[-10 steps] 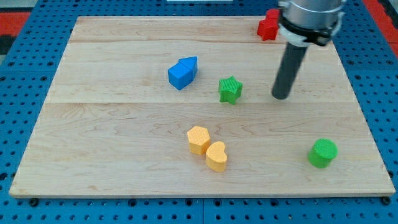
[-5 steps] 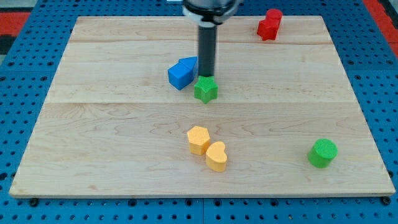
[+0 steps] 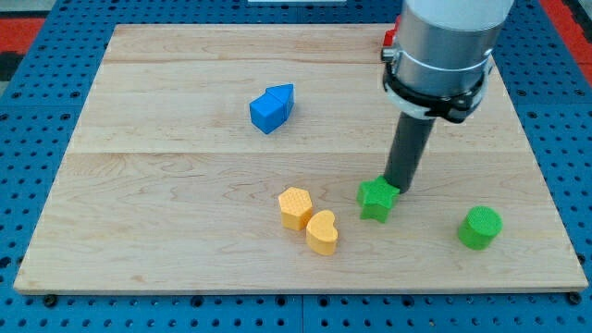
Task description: Move the green star top diagonally to the green circle
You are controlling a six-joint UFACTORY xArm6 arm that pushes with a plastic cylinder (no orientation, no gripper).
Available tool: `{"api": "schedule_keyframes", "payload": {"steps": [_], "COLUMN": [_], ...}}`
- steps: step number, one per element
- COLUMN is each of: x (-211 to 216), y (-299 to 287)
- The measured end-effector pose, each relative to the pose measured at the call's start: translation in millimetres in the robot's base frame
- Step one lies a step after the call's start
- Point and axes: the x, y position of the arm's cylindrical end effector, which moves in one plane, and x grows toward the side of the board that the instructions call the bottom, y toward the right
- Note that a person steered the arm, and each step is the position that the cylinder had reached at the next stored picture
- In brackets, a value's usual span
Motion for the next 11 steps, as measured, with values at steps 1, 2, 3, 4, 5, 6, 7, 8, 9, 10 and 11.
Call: {"api": "schedule_keyframes", "payload": {"steps": [1,2,3,4,5,6,7,8,9,10,11], "x": [-26,-14,23,36,36,32,13,11,11,13,0], "y": [-76,-106,-82,-50,-40,-78,-68,-20,35,47,-61]}}
